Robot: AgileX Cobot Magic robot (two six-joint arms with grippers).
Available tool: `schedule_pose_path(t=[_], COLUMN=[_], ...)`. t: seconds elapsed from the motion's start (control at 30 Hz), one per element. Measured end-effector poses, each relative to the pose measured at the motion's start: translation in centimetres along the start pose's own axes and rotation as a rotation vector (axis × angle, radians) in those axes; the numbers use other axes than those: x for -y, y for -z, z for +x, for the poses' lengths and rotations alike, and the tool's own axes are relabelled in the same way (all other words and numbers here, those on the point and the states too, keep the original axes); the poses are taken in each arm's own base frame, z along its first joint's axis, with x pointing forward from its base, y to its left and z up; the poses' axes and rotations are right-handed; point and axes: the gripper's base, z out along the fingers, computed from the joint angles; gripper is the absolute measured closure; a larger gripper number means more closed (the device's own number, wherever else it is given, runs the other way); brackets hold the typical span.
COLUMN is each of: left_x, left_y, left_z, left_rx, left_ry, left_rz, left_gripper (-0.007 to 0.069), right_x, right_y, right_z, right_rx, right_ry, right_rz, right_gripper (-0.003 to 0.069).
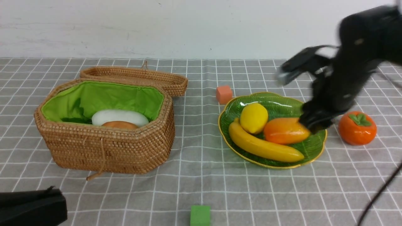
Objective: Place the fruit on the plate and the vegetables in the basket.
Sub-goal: Grab a tomato with your right arm and place it on the plate on the right.
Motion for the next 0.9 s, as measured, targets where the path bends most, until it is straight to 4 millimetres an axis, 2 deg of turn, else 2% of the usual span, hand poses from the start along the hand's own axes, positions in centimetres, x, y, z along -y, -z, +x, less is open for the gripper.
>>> schedule_pose_path(t=[0.07,0.1,0.13,0.17,0.23,0.27,0.3,0.33,0.4,0.47,0.63,0.9], left_x=[0.0,0.0,0.0,0.0,0.0,-0.1,-0.1,-0.1,-0.1,-0.1,-0.1,-0.1], left_y=[0.0,0.0,0.0,0.0,0.0,0.0,0.0,0.0,0.0,0.0,0.0,0.0], left_z=[-0.1,-0.2,-0.2,-0.3,-0.4,-0.4,-0.4,-0.5,-0.5,-0.5,-0.5,-0.5], left_rx=[0.008,0.020,0.021,0.029,0.040,0.043,0.045,0.052,0.054,0.056,0.057,0.057], left_ry=[-0.015,-0.020,-0.020,-0.023,-0.024,-0.024,-0.024,-0.024,-0.024,-0.025,-0.026,-0.026], left_rz=[-0.001,-0.003,-0.003,-0.004,-0.006,-0.006,-0.006,-0.007,-0.008,-0.008,-0.009,-0.009], left_gripper=[0.0598,0.0598,0.0598,0.0598,0.0598,0.0598,0.0598,0.0598,0.0598,0.0598,0.0599,0.0599], right_x=[3.0,5.4,5.7,8.0,10.8,11.9,12.1,13.6,14.5,16.0,17.9,19.1], right_y=[0.0,-0.5,-0.6,-1.3,-2.5,-3.2,-3.4,-4.8,-5.6,-7.9,-10.6,-10.4], right_z=[1.2,2.1,2.3,3.1,3.9,4.0,4.1,4.2,4.3,4.6,5.5,5.2], right_rx=[-0.012,-0.018,-0.019,-0.001,0.074,0.116,0.118,0.181,0.219,0.270,0.304,0.370], right_ry=[-0.171,-0.288,-0.307,-0.437,-0.615,-0.682,-0.694,-0.772,-0.809,-0.856,-0.901,-0.904], right_rz=[-0.012,-0.027,-0.032,-0.070,-0.148,-0.178,-0.187,-0.219,-0.238,-0.254,-0.212,-0.173], right_gripper=[0.0289,0.0287,0.0287,0.0277,0.0253,0.0238,0.0235,0.0202,0.0181,0.0118,0.0049,0.0048])
